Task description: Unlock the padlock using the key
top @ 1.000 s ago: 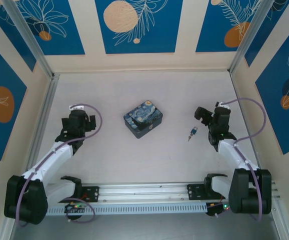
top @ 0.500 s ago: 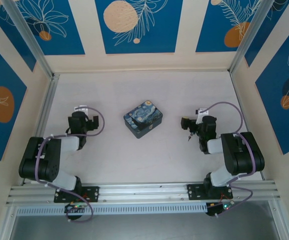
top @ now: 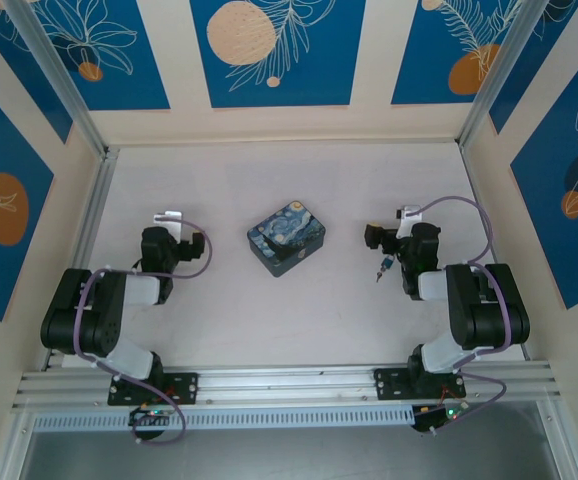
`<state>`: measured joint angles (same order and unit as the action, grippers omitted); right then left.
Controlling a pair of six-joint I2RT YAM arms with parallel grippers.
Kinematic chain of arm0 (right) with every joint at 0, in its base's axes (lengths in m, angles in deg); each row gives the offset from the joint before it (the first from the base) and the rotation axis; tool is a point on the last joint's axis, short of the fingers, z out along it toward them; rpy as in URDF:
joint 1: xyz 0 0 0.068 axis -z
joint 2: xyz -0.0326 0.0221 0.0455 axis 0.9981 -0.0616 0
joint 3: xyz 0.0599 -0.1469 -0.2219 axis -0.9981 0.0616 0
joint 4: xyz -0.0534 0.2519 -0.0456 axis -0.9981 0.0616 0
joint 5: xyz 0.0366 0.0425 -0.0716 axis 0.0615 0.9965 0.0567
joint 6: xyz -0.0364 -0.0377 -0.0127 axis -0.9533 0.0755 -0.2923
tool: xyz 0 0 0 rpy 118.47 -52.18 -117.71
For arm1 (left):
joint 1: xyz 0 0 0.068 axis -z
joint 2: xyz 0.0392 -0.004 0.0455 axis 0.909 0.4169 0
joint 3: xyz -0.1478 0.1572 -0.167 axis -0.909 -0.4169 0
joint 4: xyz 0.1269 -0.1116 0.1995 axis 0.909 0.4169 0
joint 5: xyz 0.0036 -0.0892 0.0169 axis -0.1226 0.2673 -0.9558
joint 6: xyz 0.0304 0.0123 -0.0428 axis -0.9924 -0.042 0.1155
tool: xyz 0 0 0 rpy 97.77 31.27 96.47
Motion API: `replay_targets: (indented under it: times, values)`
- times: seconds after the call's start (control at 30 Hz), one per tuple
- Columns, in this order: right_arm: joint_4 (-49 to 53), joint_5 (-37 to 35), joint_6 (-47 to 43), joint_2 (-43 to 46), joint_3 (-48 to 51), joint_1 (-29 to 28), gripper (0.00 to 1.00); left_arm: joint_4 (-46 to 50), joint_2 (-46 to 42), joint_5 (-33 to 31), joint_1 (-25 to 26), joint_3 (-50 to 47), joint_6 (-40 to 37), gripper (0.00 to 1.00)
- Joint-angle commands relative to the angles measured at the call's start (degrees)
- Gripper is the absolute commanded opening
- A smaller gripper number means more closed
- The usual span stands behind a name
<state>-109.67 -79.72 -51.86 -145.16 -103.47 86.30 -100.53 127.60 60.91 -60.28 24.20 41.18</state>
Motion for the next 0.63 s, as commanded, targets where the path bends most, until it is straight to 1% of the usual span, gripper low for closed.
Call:
replay_targets:
  times: [0.0,0.13,0.3,0.43,0.6]
  values:
    - [-0.68,-2.35,-0.26,0.45,-1.1,-0.14,1.0,-2.09,0.26,1.56,-1.0,0.13,-0.59,1.0]
    - [-1.18,-4.07,-0.73,0.58,-0.86,-1.06,0.99,-2.27,0.16,1.56,-0.95,-0.04,-0.59,1.0]
    - [-1.02,-3.88,-0.8,0.6,-0.88,-0.94,0.99,-2.27,0.19,1.56,-0.96,0.0,-0.59,1.0]
    - [0.11,-0.79,-0.83,0.36,-1.57,-0.14,1.0,-1.7,0.49,1.64,-1.03,0.44,-0.59,1.0]
    - [-0.13,-0.55,-1.14,0.66,-1.22,-0.26,1.0,-1.73,0.25,2.0,-1.22,0.36,-0.4,1.0]
